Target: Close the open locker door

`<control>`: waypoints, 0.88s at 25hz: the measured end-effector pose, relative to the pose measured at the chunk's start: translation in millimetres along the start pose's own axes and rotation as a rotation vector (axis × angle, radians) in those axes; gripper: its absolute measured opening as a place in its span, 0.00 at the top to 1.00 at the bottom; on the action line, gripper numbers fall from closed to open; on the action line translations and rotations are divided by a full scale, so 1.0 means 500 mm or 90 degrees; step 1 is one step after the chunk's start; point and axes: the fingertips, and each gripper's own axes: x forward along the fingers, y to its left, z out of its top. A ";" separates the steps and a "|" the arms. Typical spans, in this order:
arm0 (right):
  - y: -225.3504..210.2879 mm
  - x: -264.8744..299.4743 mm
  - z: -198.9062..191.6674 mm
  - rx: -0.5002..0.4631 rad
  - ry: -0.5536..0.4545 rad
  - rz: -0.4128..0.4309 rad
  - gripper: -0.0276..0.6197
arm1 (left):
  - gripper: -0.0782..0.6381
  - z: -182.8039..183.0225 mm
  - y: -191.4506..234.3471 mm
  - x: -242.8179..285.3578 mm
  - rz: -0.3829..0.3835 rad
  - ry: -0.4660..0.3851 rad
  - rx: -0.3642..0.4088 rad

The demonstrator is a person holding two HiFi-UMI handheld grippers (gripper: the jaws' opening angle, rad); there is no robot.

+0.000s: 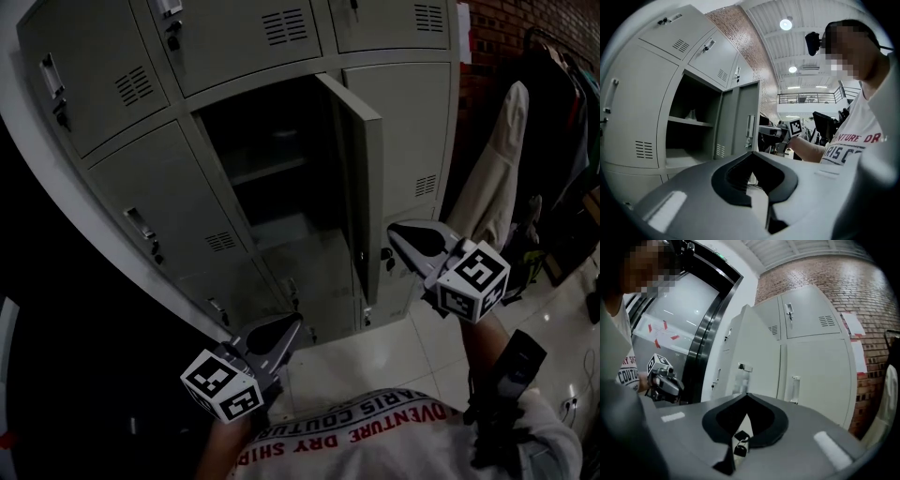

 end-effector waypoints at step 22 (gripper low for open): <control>0.161 0.292 -0.012 -0.052 0.012 0.208 0.96 | 0.88 -0.033 0.170 0.024 0.077 0.032 0.010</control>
